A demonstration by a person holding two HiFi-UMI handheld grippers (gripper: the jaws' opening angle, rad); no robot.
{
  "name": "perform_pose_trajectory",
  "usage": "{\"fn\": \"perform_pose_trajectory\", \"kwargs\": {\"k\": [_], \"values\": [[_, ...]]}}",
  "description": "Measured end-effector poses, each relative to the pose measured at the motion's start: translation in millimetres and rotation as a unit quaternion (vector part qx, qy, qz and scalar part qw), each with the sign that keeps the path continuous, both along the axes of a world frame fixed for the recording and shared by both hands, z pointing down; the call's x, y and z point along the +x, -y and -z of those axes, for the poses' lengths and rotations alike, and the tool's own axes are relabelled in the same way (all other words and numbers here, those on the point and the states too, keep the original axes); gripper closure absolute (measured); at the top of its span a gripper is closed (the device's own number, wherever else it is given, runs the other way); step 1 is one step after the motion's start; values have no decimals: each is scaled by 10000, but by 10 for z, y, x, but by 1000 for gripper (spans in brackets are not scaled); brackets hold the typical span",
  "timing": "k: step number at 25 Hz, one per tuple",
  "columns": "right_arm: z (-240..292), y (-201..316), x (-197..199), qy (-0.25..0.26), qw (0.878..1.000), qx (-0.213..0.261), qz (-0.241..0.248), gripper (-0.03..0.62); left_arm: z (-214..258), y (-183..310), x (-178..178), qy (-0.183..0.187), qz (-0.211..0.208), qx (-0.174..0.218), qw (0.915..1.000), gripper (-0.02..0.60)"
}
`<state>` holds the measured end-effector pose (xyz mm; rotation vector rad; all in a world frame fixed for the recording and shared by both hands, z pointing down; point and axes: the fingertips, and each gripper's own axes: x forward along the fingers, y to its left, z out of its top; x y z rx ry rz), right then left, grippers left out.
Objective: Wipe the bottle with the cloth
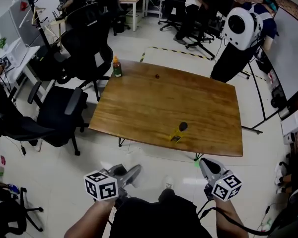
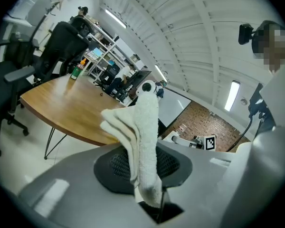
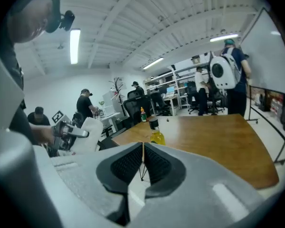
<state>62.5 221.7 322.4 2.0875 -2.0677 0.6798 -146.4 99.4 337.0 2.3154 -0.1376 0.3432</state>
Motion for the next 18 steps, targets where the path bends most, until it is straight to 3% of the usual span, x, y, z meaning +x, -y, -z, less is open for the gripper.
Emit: {"fn": "perform_pose_trajectory", "kwargs": {"k": [3,8,13,18], "values": [[-160,405,263,-481,9959,-117,753,549,6,131,234,25,449,-3,9990,479],[-394,823,536,-779,9774,-277,1945,474,87,135,614,115,1282,-40,9917,479],[-410,1201,468,-953,9603,-115,2621,440,105,51,845,171,1623,-183,9864,479],[-522,1498,222,-1011,9507,-68,2931,424,47,177,816,282,1771,-254,9835,479]]}}
